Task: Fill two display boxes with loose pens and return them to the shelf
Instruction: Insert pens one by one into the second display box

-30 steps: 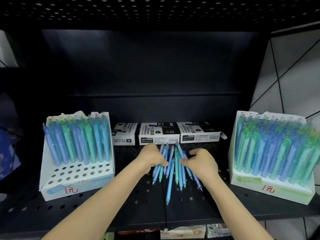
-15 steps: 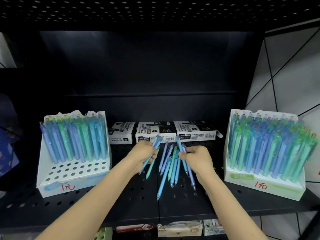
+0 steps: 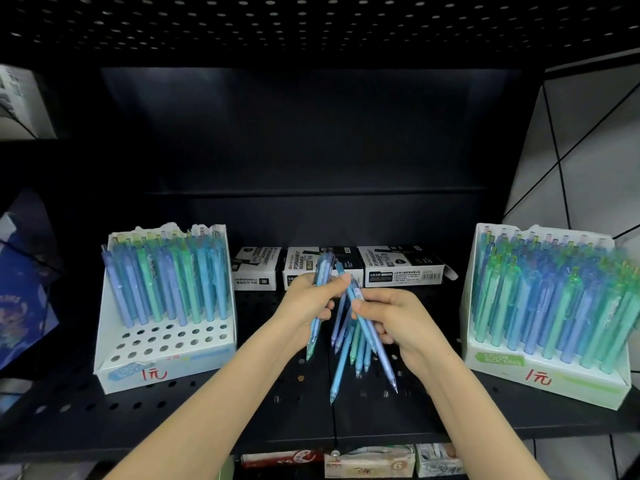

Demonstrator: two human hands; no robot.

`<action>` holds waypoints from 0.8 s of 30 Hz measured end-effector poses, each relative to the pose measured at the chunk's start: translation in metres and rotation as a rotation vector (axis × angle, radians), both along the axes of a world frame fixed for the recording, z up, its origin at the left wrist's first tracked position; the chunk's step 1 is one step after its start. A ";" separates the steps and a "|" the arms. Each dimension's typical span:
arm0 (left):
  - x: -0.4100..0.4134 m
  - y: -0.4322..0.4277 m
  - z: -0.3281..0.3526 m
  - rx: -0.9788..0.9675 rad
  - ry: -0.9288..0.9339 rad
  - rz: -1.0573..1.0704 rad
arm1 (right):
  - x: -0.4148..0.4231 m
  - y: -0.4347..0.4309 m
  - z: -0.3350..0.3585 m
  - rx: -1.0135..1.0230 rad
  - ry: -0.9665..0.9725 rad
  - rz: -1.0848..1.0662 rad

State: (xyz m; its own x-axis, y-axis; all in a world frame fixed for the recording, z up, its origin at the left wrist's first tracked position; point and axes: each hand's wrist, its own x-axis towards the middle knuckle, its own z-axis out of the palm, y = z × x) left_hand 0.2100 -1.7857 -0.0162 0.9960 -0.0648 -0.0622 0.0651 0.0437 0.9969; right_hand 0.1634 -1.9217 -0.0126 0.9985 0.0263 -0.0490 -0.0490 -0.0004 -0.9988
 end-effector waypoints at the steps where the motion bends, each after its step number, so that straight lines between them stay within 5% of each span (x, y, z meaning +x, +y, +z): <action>1: -0.001 0.002 0.002 -0.029 -0.009 -0.005 | -0.002 0.003 0.001 -0.003 -0.017 0.014; 12: -0.031 0.047 0.036 -0.344 -0.022 -0.022 | -0.015 0.046 0.024 -0.035 -0.258 0.044; 16: -0.052 0.090 0.051 -0.165 -0.207 0.101 | -0.015 0.065 0.033 -0.123 -0.480 -0.085; 24: -0.081 0.193 0.072 0.078 -0.474 0.413 | -0.012 0.137 0.048 -0.199 -0.693 0.024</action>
State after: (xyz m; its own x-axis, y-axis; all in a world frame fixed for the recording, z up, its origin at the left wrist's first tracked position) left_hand 0.1285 -1.5923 0.0558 0.8583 0.3181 0.4027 -0.3909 -0.1033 0.9146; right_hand 0.1510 -1.7850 0.0359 0.8011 0.1054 0.5892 0.5981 -0.1782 -0.7813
